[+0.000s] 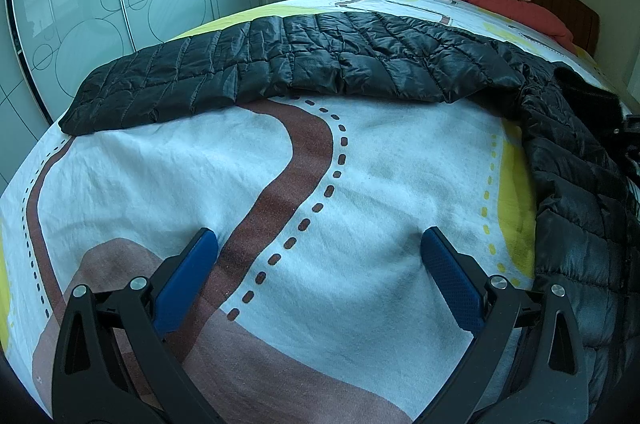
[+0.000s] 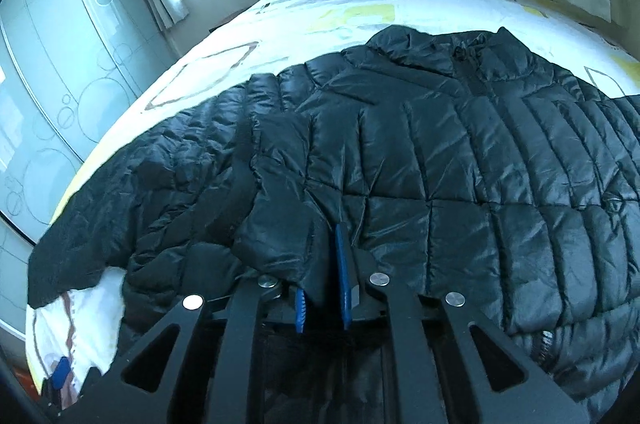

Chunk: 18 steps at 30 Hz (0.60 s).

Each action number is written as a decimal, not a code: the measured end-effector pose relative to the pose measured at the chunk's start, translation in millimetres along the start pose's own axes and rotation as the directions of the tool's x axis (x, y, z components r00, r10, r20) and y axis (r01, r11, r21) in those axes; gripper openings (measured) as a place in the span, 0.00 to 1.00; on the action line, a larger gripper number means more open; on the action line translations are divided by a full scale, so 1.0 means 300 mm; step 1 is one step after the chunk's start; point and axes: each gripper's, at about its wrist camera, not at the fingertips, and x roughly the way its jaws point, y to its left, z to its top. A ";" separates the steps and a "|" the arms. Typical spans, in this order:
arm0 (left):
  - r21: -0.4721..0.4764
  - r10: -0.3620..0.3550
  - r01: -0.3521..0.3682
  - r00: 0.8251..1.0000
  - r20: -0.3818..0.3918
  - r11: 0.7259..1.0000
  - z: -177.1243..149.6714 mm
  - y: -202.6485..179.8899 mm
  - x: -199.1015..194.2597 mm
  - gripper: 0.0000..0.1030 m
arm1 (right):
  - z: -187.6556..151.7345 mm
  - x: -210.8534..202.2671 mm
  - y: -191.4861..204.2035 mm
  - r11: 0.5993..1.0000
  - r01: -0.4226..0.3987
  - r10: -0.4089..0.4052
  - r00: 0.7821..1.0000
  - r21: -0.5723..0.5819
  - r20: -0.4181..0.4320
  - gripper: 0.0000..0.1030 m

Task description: Fold large clothes

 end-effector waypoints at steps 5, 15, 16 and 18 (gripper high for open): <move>-0.001 -0.001 0.001 1.000 0.000 1.000 -0.003 -0.001 -0.001 0.98 | -0.004 -0.122 -0.025 0.999 -0.042 0.042 0.996 -0.003 0.073 0.68; 0.000 0.000 0.000 1.000 0.000 1.000 -0.002 -0.001 0.003 0.98 | 0.045 -0.362 -0.407 0.984 0.156 -0.169 0.968 0.084 0.187 0.37; 0.000 0.000 0.000 1.000 0.001 1.000 -0.003 -0.003 0.001 0.98 | 0.047 -0.374 -0.473 0.976 0.182 -0.203 0.961 0.123 0.186 0.36; 0.000 0.000 0.000 1.000 0.001 1.000 -0.003 -0.003 0.002 0.98 | 0.047 -0.395 -0.648 0.941 0.263 -0.302 0.937 0.212 0.176 0.36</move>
